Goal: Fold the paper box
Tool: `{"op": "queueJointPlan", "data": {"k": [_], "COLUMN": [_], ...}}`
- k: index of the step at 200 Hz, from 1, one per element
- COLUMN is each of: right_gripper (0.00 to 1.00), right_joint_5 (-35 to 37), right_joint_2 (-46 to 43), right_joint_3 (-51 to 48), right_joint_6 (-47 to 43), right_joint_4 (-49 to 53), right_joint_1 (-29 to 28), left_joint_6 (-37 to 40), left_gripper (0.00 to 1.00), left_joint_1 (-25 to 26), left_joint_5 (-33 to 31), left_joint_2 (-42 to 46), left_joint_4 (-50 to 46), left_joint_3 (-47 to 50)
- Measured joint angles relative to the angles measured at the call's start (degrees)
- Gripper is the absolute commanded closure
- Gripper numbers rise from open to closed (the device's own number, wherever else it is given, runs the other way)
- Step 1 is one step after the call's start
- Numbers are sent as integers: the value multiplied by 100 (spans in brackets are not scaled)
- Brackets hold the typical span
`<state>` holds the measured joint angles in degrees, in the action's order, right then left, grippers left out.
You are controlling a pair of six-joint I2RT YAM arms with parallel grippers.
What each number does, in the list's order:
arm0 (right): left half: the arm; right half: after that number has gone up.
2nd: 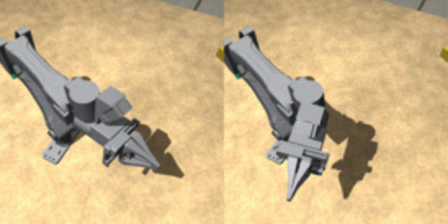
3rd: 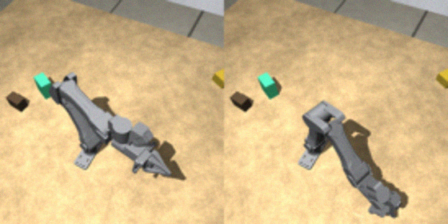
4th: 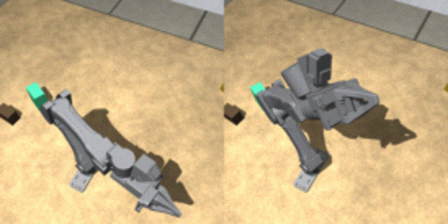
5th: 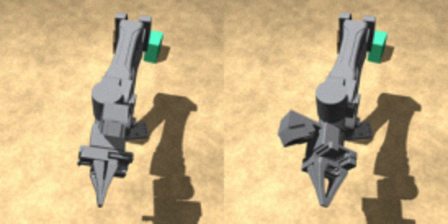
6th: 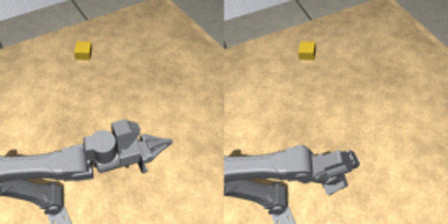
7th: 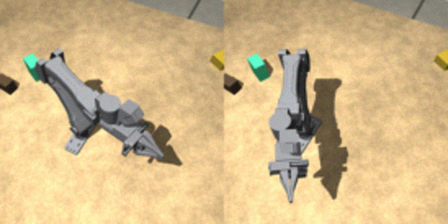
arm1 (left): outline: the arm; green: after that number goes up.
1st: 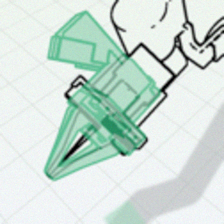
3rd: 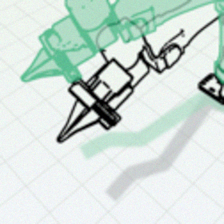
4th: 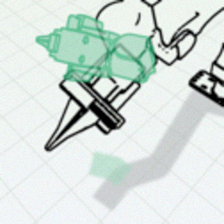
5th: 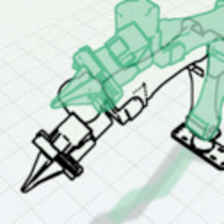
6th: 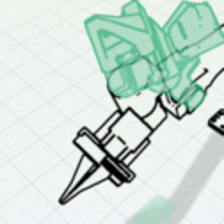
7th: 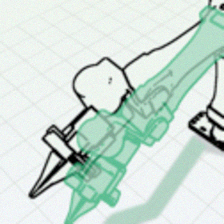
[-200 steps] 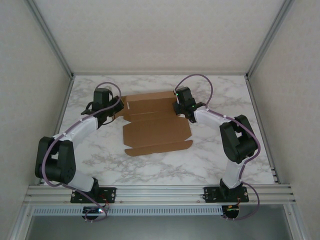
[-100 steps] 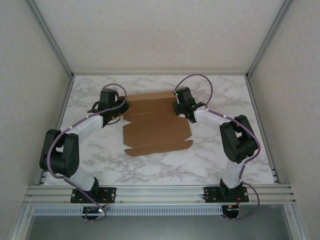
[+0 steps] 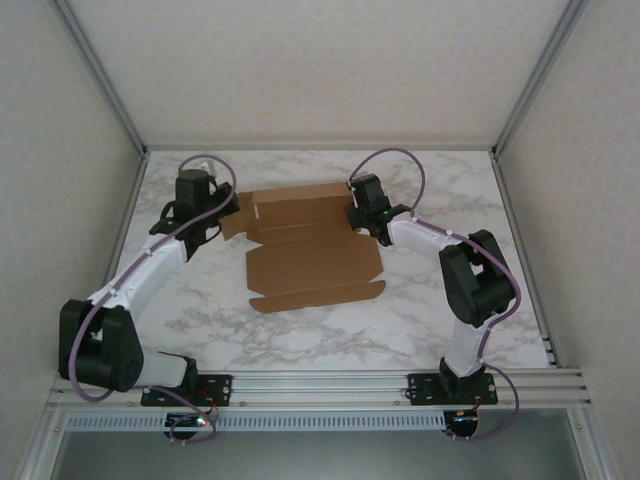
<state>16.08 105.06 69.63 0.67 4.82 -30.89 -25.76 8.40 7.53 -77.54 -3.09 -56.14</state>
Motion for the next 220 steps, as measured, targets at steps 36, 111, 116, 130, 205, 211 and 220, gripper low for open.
{"op": "queueJointPlan", "data": {"k": [36, 111, 116, 130, 205, 211, 220], "right_gripper": [100, 100, 100, 100, 100, 100, 100], "right_joint_5": [0, -4, -4, -4, -7, -7, -9], "right_joint_2": [0, 13, 15, 17, 17, 17, 17], "right_joint_3": [4, 66, 70, 76, 90, 90, 90], "right_joint_6": [2, 4, 4, 2, 20, 22, 24], "right_joint_4": [17, 101, 103, 114, 153, 155, 157], "right_joint_1": [0, 0, 0, 0, 0, 0, 0], "left_joint_6": [-72, -424, -415, -378, -387, -439, -511], "left_gripper": [96, 87, 86, 84, 84, 84, 84], "left_joint_1": [-551, -1355, -1314, -1185, -599, -540, -450], "left_joint_5": [-376, 638, 713, 907, 1462, 1458, 1460], "left_joint_2": [48, -2273, -2306, -2308, -1790, -1755, -1727], "left_joint_4": [356, 540, 533, 551, 962, 997, 1045], "left_joint_3": [11, -476, -476, -476, 70, 153, 251]}}
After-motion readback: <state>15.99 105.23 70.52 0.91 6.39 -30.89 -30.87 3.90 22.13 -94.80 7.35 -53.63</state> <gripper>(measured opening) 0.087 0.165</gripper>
